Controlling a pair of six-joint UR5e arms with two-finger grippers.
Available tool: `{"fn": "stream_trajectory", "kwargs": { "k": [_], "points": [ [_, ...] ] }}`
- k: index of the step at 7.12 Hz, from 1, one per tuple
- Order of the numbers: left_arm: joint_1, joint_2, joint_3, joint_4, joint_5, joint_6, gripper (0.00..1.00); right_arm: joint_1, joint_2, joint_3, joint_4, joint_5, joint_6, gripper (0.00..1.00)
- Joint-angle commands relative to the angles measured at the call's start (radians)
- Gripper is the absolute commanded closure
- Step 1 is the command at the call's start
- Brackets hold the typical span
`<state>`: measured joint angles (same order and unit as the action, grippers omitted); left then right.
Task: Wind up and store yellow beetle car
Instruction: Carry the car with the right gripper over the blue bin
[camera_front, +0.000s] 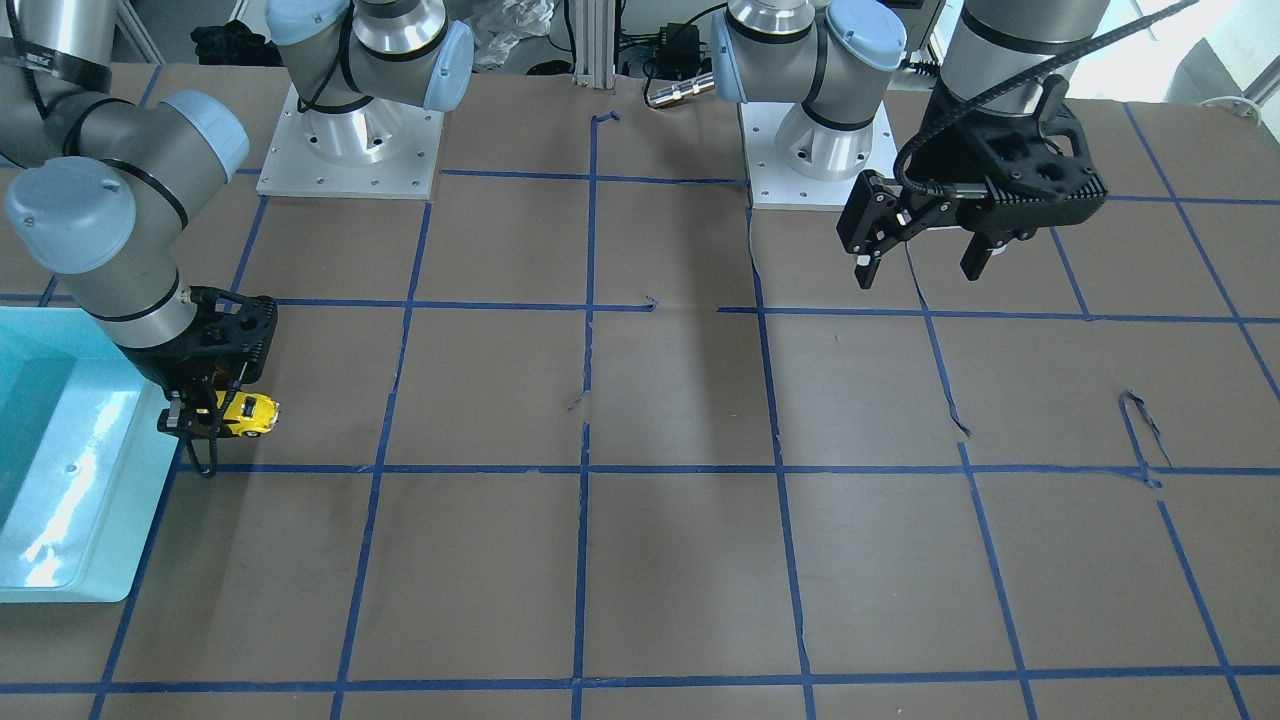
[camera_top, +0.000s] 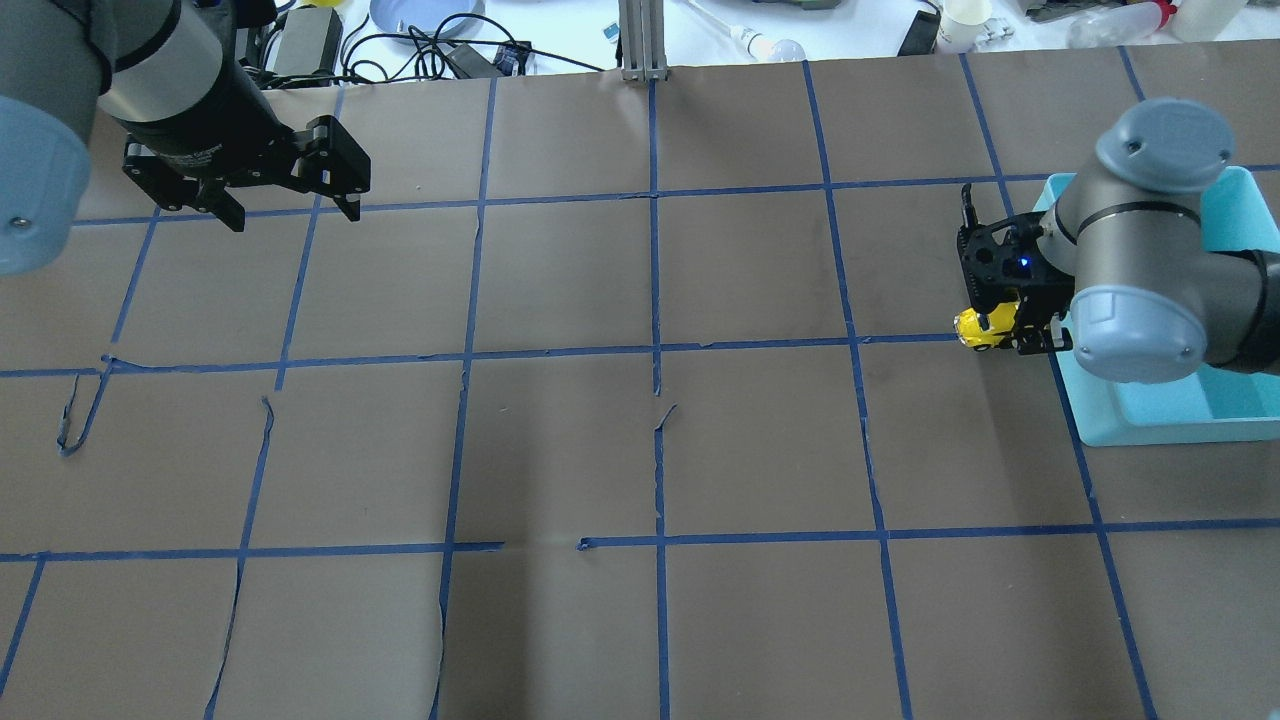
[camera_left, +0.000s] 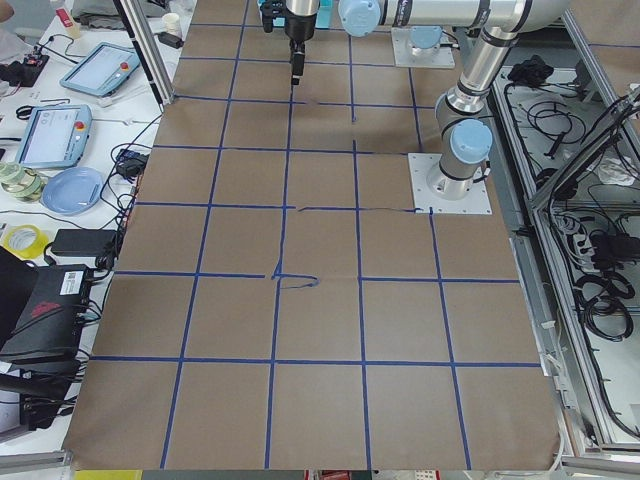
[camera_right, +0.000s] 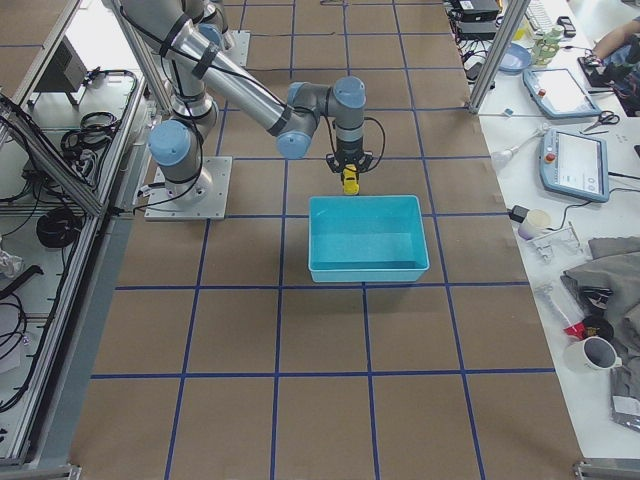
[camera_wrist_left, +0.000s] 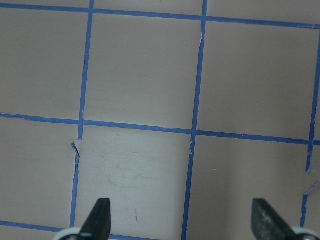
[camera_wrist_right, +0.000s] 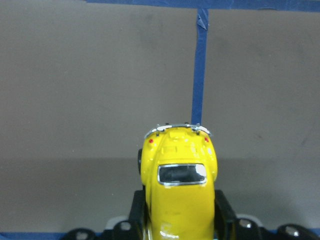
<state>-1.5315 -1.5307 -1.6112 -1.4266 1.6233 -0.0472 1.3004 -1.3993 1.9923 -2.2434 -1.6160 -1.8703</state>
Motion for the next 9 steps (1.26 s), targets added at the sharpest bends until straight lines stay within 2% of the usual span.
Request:
{"fn": "stream_trajectory", "kwargs": {
  "k": [1,3,6,7,9],
  "points": [
    [-0.001,0.0,-0.001,0.0,0.0,0.004,0.0,0.002,-0.023,-0.091,0.123,-0.027,0.006,0.99],
    [-0.001,0.0,0.0,0.0,0.0,0.004,0.0,0.002,-0.024,-0.156,0.181,-0.028,0.028,0.99],
    [-0.001,0.0,-0.001,0.0,0.0,0.004,0.0,-0.015,-0.007,-0.369,0.37,-0.045,0.016,1.0],
    [-0.001,0.0,-0.001,0.0,0.0,0.004,0.0,-0.071,-0.006,-0.383,0.375,-0.071,0.004,1.0],
    [-0.001,0.0,0.0,0.0,0.0,0.004,0.0,-0.217,0.016,-0.359,0.373,-0.058,-0.087,1.0]
  ]
}}
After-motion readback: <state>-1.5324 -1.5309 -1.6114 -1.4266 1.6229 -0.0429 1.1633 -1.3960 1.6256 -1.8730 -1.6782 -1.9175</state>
